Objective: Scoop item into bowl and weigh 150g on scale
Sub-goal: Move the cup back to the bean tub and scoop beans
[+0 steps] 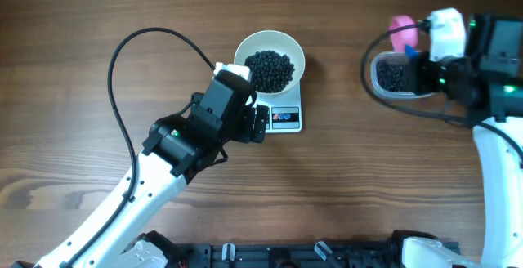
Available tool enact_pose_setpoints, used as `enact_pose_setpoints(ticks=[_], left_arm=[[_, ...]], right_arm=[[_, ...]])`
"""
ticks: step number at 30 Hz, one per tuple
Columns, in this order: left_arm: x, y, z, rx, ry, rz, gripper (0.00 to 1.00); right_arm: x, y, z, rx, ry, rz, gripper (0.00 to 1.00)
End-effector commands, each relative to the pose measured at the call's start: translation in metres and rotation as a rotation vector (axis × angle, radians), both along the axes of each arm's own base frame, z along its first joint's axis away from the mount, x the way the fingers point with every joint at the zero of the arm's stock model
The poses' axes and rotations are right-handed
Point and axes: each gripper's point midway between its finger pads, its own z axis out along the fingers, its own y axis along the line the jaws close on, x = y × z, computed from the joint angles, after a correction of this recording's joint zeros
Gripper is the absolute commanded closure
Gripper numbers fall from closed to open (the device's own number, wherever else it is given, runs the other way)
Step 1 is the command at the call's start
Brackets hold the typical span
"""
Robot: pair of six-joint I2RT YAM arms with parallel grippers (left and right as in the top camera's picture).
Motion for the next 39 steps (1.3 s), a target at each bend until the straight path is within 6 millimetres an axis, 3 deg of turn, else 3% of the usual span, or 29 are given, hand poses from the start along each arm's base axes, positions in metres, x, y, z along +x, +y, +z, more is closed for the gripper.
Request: enact_pose_setpoints(ticks=[1, 5, 8, 11, 16, 19, 24, 32, 36, 39], left_arm=[[0.002, -0.004, 0.006, -0.007, -0.012, -0.018, 0.0], [0.002, -0.004, 0.006, -0.007, -0.012, -0.018, 0.0], [0.002, -0.004, 0.006, -0.007, -0.012, -0.018, 0.0], [0.002, -0.004, 0.006, -0.007, -0.012, -0.018, 0.0], [0.002, -0.004, 0.006, -0.007, -0.012, -0.018, 0.0], [0.002, -0.004, 0.006, -0.007, -0.012, -0.018, 0.0], [0.002, -0.004, 0.006, -0.007, -0.012, -0.018, 0.0], [0.002, -0.004, 0.006, -0.007, -0.012, -0.018, 0.0], [0.002, -0.004, 0.006, -0.007, -0.012, -0.018, 0.0], [0.002, -0.004, 0.006, -0.007, -0.012, -0.018, 0.0]], right_arm=[[-0.017, -0.041, -0.008, -0.044, 0.068, -0.145, 0.96], [-0.019, -0.05, -0.022, -0.04, 0.12, -0.169, 0.96], [-0.014, -0.058, -0.052, -0.054, 0.222, -0.187, 0.96], [-0.004, -0.058, -0.069, -0.049, 0.253, -0.183, 0.96], [-0.005, -0.08, -0.088, -0.148, 0.323, -0.241, 0.96], [0.002, -0.08, -0.095, -0.148, 0.325, -0.235, 0.96], [0.008, -0.062, -0.115, -0.15, 0.375, -0.181, 0.96], [0.018, -0.01, -0.151, -0.137, 0.455, -0.03, 0.96], [0.023, 0.015, -0.149, -0.022, 0.429, 0.025, 0.96], [0.023, 0.013, -0.138, -0.01, 0.399, 0.006, 0.96]])
